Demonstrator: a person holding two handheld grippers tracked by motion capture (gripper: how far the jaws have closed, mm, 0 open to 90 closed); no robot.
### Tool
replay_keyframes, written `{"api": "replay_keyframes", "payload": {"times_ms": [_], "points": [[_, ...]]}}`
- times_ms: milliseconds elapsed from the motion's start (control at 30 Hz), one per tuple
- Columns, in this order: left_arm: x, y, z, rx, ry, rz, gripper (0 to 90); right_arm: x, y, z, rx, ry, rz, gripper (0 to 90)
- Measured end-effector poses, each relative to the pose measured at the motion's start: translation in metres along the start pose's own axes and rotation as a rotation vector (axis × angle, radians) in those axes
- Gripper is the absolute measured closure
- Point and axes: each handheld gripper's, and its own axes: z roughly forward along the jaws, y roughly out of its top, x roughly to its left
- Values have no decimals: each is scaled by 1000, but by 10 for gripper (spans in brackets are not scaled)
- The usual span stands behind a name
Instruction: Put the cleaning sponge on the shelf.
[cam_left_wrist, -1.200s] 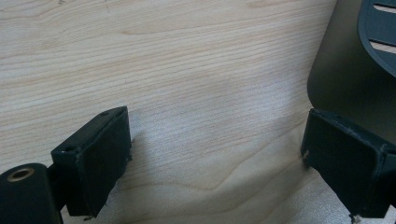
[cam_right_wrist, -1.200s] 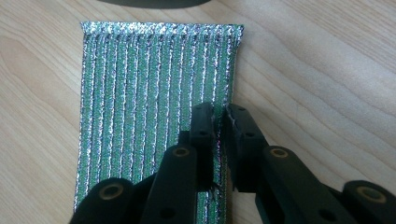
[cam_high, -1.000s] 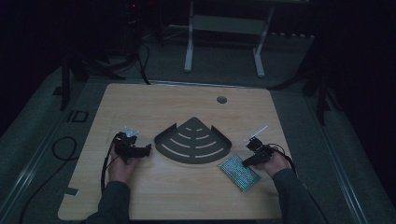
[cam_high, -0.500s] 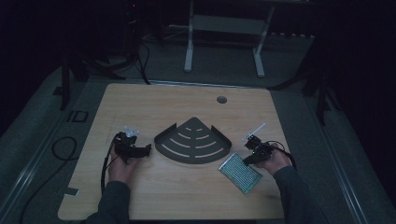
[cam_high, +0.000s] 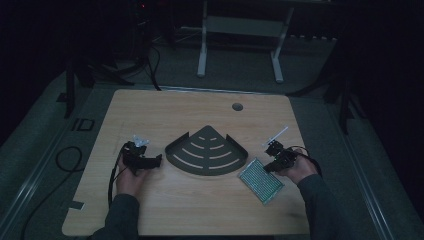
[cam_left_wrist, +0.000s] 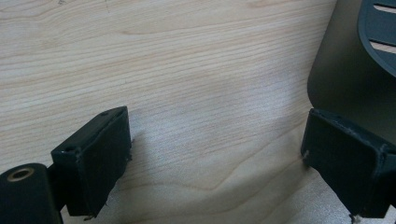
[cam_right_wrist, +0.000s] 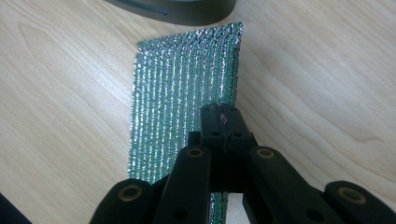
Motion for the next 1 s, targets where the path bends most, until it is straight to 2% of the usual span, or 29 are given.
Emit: {"api": "replay_keyframes", "payload": {"times_ms": [433,1000], "points": [[0,0,0,0,0,-1,91,-4,6,-21,-24,-34,-3,900],[0,0,0,-1,0,-2,90,-7,15,-44,-52,-42,-2,900]]}}
